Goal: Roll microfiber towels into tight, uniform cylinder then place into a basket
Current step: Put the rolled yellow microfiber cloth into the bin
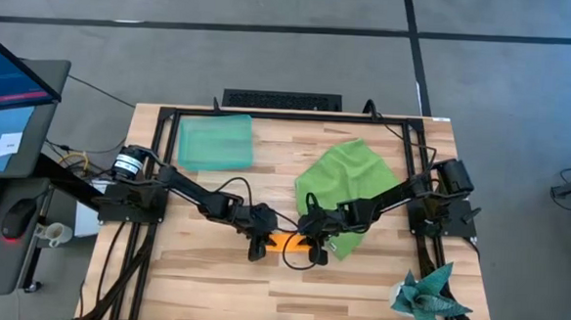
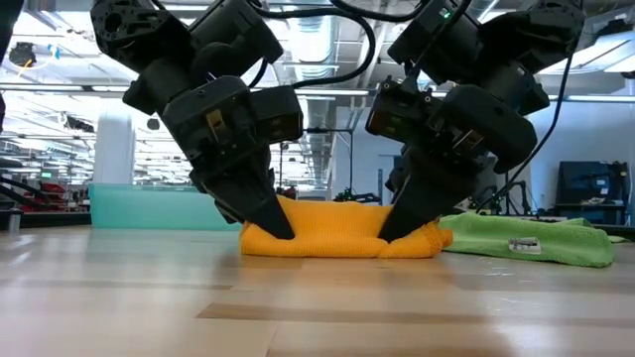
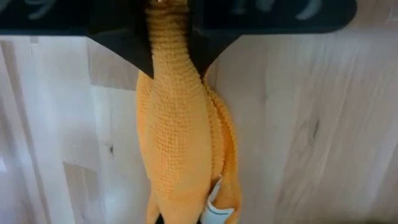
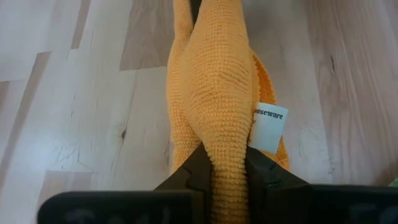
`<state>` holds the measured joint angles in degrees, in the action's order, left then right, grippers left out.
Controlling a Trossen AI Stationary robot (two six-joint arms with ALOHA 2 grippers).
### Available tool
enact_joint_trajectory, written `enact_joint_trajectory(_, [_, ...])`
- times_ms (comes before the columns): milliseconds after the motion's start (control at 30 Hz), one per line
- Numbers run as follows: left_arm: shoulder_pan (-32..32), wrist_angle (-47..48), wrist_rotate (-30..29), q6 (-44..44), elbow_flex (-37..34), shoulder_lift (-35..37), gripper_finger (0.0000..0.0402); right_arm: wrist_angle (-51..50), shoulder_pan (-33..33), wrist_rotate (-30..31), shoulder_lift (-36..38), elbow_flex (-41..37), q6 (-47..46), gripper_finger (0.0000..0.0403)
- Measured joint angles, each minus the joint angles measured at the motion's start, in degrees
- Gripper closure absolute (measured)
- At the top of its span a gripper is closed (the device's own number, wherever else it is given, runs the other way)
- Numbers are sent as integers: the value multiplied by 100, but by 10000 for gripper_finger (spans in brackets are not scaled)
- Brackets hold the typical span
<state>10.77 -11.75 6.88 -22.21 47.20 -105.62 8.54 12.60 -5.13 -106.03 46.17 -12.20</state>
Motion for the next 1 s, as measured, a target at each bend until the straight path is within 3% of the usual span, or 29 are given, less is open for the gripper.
enact_joint_trajectory(200, [-198, 185, 577, 131, 0, 46, 360, 121, -71, -105, 58, 11, 210, 363])
enact_joint_trajectory(433, [-593, 775, 617, 502, -44, 375, 381, -22, -306, -455, 313, 118, 500, 370])
enact_joint_trajectory(633, [-883, 1542, 655, 910, -58, 998, 368, -299, -646, -539, 340, 457, 823, 370])
enact_joint_trajectory(1000, [-1350, 3490, -56, 1217, -55, 2549, 371, -307, -1283, -564, 340, 1311, 1816, 370])
